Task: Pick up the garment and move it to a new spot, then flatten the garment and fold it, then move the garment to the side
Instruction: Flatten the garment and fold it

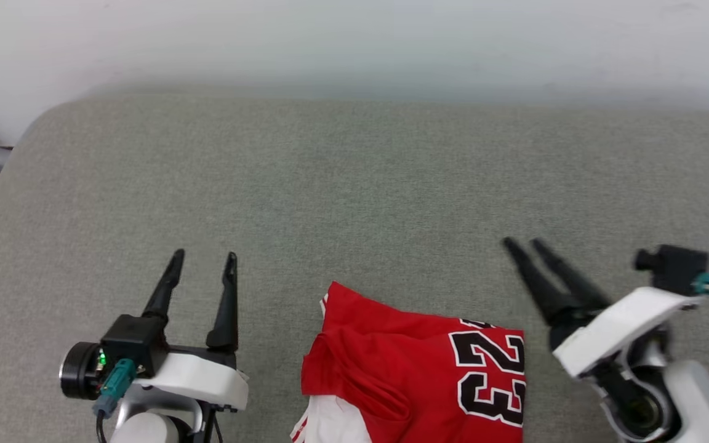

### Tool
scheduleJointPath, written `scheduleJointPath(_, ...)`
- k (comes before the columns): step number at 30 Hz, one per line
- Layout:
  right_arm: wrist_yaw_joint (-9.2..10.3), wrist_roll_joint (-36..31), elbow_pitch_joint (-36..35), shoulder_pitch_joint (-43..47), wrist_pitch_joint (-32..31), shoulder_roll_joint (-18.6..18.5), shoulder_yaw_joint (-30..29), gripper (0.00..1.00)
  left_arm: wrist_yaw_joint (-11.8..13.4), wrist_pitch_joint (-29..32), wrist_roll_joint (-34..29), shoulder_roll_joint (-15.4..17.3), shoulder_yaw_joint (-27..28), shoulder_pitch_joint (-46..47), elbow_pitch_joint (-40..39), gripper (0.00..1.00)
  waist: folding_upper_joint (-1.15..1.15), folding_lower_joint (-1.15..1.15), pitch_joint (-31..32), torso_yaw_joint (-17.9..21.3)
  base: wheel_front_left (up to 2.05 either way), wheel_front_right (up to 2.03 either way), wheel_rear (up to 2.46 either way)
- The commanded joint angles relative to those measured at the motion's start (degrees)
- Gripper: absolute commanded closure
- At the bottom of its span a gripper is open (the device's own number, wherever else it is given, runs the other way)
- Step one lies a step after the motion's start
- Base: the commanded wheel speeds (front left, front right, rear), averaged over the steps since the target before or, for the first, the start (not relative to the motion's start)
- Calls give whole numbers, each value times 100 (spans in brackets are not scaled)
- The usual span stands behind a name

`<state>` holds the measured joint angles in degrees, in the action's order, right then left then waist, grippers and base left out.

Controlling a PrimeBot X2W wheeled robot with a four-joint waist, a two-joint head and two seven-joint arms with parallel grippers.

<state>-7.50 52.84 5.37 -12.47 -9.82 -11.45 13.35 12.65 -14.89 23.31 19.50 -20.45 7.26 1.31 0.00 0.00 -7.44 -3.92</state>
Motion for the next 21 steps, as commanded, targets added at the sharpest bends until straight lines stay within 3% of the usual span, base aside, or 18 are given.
scheduleJointPath(1, 3, -342, -1, 60, 169, -73, -162, 0, 40, -38, -28, -17, 41, -63, -18, 0, 0, 0, 80, 76, 0, 0, 0)
scheduleJointPath(6, 3, -1564, -150, 297, 617, 43, -944, 0, 107, -40, -47, -11, 179, -159, -43, 0, 0, 0, 279, 224, 0, 0, 0)
scheduleJointPath(13, 3, -3036, -768, 789, 773, 277, -1606, 0, 165, -41, 29, 82, 351, -420, -11, 0, 0, 0, 637, 462, 0, 0, 0)
scheduleJointPath(21, 3, -3886, -1459, 1409, 733, 527, -1859, 0, 191, -39, 86, 139, 446, -721, 50, 0, 0, 0, 823, 615, 0, 0, 0)
